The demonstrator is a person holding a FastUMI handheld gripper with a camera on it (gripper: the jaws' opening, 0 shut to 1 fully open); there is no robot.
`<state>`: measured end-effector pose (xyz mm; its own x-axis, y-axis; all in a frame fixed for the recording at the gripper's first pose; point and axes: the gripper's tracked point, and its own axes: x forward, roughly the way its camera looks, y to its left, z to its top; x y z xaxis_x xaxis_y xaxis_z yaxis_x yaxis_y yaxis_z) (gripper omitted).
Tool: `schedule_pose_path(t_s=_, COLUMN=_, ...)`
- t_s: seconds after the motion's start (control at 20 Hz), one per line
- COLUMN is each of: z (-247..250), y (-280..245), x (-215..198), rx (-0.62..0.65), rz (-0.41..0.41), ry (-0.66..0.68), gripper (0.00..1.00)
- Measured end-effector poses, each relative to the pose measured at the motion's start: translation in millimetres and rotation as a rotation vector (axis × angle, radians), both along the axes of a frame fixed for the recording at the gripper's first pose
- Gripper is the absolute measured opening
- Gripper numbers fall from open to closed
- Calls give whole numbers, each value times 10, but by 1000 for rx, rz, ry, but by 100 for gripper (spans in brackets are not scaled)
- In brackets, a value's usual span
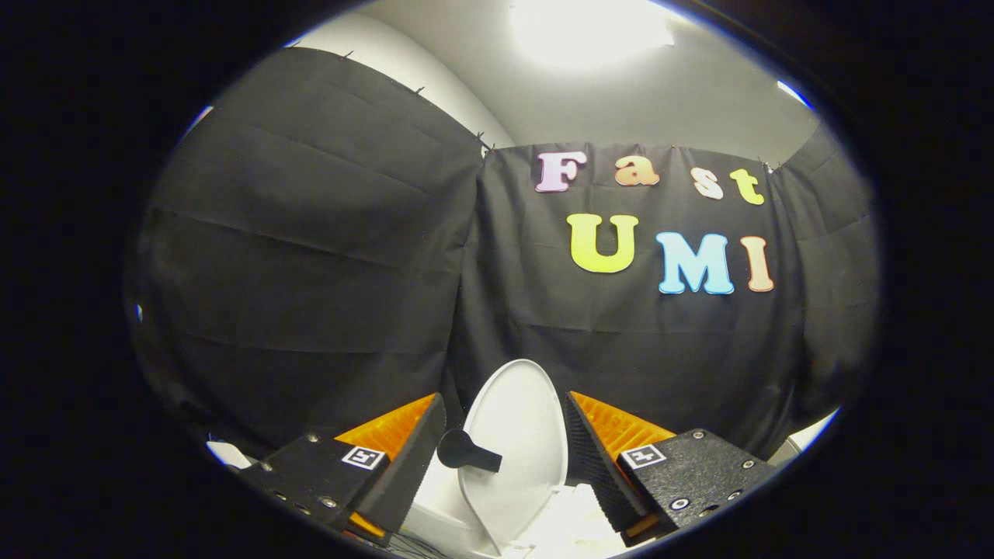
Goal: Open the toilet lid.
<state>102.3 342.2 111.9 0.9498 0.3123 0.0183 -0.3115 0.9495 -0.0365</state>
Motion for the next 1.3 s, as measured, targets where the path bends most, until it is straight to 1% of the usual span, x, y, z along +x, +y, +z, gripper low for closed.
schedule_pose_path(t_s=0.15, z=109, y=-432, x=-148, rx=38, rz=-42, ry=14, gripper=95)
schedule_pose_path(t_s=0.4, z=163, y=-1196, x=-372, rx=95, rz=-144, ry=30, gripper=95)
schedule_pose_path(t_s=0.75, z=81, y=-1925, x=-543, rx=105, rz=-226, ry=42, gripper=95)
schedule_pose_path(t_s=0.95, z=-108, y=-2315, x=-671, rx=59, rz=-291, ry=54, gripper=95)
schedule_pose_path(t_s=1.1, z=-325, y=-2441, x=-755, rx=36, rz=-299, ry=76, gripper=95)
schedule_pose_path(t_s=1.3, z=-572, y=-2643, x=-867, rx=-10, rz=-335, ry=79, gripper=95)
